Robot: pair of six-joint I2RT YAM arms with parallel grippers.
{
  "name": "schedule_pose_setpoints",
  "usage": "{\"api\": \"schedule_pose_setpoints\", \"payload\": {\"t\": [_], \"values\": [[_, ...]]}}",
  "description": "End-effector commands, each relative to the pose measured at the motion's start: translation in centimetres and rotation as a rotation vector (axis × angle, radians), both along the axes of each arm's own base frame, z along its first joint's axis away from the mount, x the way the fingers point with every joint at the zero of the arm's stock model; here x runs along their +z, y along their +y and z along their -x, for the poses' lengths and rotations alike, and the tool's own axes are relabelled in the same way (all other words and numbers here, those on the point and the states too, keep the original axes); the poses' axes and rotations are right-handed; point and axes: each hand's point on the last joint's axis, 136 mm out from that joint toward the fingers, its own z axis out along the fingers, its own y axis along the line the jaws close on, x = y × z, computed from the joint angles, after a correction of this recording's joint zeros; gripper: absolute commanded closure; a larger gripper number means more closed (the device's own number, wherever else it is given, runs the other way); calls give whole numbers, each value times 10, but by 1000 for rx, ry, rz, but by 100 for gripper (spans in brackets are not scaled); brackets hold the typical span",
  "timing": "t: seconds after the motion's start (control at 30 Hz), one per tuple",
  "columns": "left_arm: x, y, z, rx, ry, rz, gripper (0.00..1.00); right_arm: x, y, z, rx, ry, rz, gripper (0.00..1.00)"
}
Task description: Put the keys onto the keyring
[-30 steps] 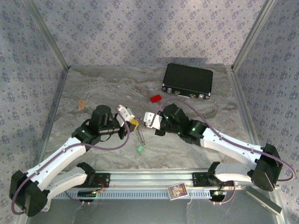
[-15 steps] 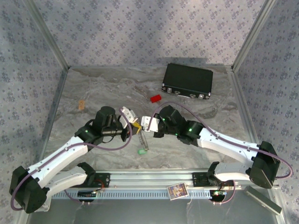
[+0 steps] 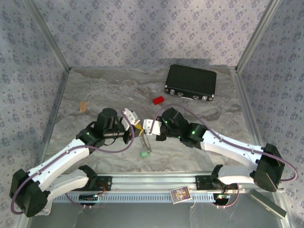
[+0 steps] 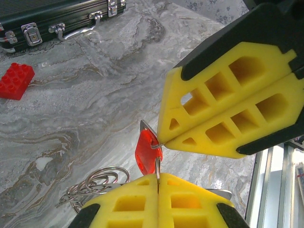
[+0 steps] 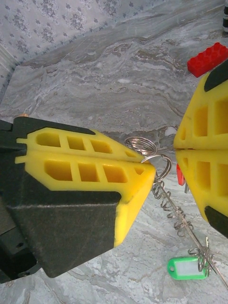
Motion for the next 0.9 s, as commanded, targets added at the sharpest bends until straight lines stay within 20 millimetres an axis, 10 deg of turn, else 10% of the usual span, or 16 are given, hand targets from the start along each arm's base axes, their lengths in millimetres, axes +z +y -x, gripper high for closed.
{"api": "schedule_pose_setpoints", "payload": {"t": [0.0, 0.87], "values": [[7, -4, 0, -6, -14, 27, 100, 9, 6, 2, 10, -2, -36, 100], [8, -3, -3, 8, -23, 27, 100, 7, 7, 11, 45, 21, -33, 100]]}}
